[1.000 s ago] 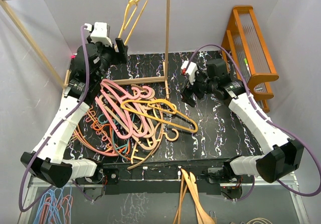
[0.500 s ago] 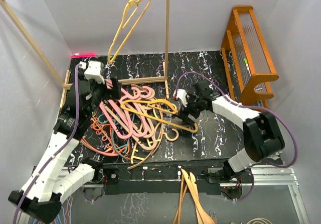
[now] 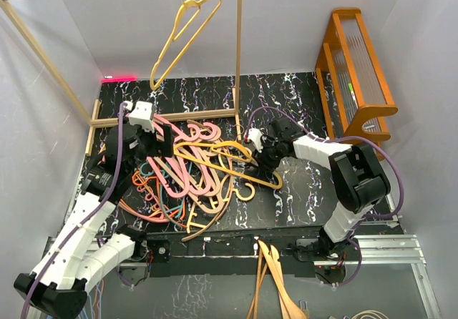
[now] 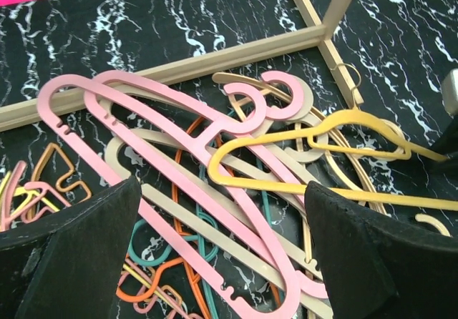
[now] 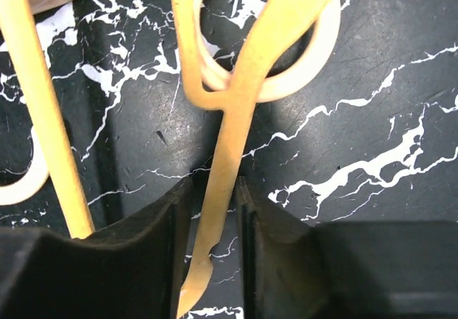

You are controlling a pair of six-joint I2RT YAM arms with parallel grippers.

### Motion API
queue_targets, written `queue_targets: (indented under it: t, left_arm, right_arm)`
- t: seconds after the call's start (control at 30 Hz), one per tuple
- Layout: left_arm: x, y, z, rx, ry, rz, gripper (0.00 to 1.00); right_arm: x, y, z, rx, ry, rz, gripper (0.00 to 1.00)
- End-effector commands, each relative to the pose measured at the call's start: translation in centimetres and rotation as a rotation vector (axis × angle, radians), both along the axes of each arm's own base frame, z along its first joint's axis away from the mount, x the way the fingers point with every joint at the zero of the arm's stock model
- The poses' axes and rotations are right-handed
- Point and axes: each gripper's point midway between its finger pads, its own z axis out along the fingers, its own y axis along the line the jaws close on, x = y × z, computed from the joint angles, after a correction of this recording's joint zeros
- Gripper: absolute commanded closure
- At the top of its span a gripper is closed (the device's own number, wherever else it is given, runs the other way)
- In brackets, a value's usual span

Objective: Organize the hangers
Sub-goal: Place the hanger at the clothesline, then pick up the hanger at the center of the board.

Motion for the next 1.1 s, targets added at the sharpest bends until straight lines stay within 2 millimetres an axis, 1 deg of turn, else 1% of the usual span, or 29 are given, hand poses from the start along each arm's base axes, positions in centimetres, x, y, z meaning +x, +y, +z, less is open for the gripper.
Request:
queue_targets:
  t: [0.0,0.03,0.07,0.1,0.23,0.27,0.33,0.4,0.47,0.5,0.57,0.6,0.7,0.77,0.83,0.9,0.97,1.07]
  left_arm:
    - [0.4,-2.0,-1.1,0.002,0.026,-0.108,0.03]
    - [0.5,-2.5,-1.3,0.005,0.030,-0.139,0.03]
    - [0.5,-3.0,-1.3,0.013,0.029,-0.171,0.03]
    - [0.8,-3.2,-1.0,0.021,0.018,-0.187,0.03]
    - [2.2,-3.1,1.1,0.057,-0.062,-0.179,0.03]
    - [2.5,-3.2,1.4,0.071,-0.066,-0.189,0.03]
    - [2.9,-4.0,1.0,0.087,-0.038,-0.240,0.03]
    - [3.2,-5.0,0.1,0.078,0.016,-0.291,0.03]
    - [3.1,-6.1,-0.8,0.036,0.084,-0.326,0.03]
    - [3.4,-6.4,-1.0,0.010,0.109,-0.315,0.03]
    - [4.0,-6.4,-1.3,-0.033,0.151,-0.257,0.03]
    - [4.2,-6.3,-1.2,-0.047,0.164,-0.230,0.03]
    - [4.4,-5.3,-0.5,-0.053,0.173,-0.150,0.03]
    - [4.1,-5.7,0.2,-0.017,0.152,-0.220,0.03]
    - [3.0,-7.1,0.5,-0.011,0.106,-0.349,0.03]
    - [2.2,-8.5,0.6,-0.011,0.054,-0.468,0.03]
    - [2.0,-9.4,-0.4,-0.005,0.065,-0.543,0.03]
    - [3.0,-9.9,-3.7,0.030,0.177,-0.577,0.03]
  right_arm:
    - [1.7,1.2,0.9,0.045,-0.042,-0.008,0.78]
    - [1.7,1.0,1.1,0.040,-0.054,-0.008,0.86]
    - [1.8,0.8,1.3,0.035,-0.070,-0.010,0.91]
    - [1.7,0.4,1.4,0.023,-0.087,-0.015,0.92]
    - [1.2,-0.8,3.3,0.033,-0.173,-0.013,0.92]
    - [1.1,-1.2,3.8,0.038,-0.195,-0.015,0.92]
    - [1.0,-1.8,4.8,0.049,-0.241,-0.023,0.92]
    - [1.0,-2.4,5.9,0.057,-0.292,-0.043,0.92]
    - [1.0,-3.0,6.7,0.054,-0.327,-0.070,0.92]
    - [1.0,-3.1,7.1,0.058,-0.325,-0.098,0.92]
    - [0.7,-3.3,8.1,0.069,-0.305,-0.140,0.92]
    - [0.8,-3.2,8.9,0.081,-0.301,-0.165,0.92]
    - [0.4,-3.4,10.7,0.099,-0.313,-0.195,0.92]
    - [-0.4,-3.4,11.3,0.106,-0.323,-0.160,0.92]
    - [-1.4,-3.2,11.2,0.108,-0.302,-0.115,0.92]
    - [-1.8,-3.2,11.2,0.109,-0.300,-0.094,0.92]
    - [-2.0,-3.1,11.4,0.113,-0.299,-0.083,0.92]
    - [-2.0,-3.0,12.3,0.121,-0.311,-0.078,0.92]
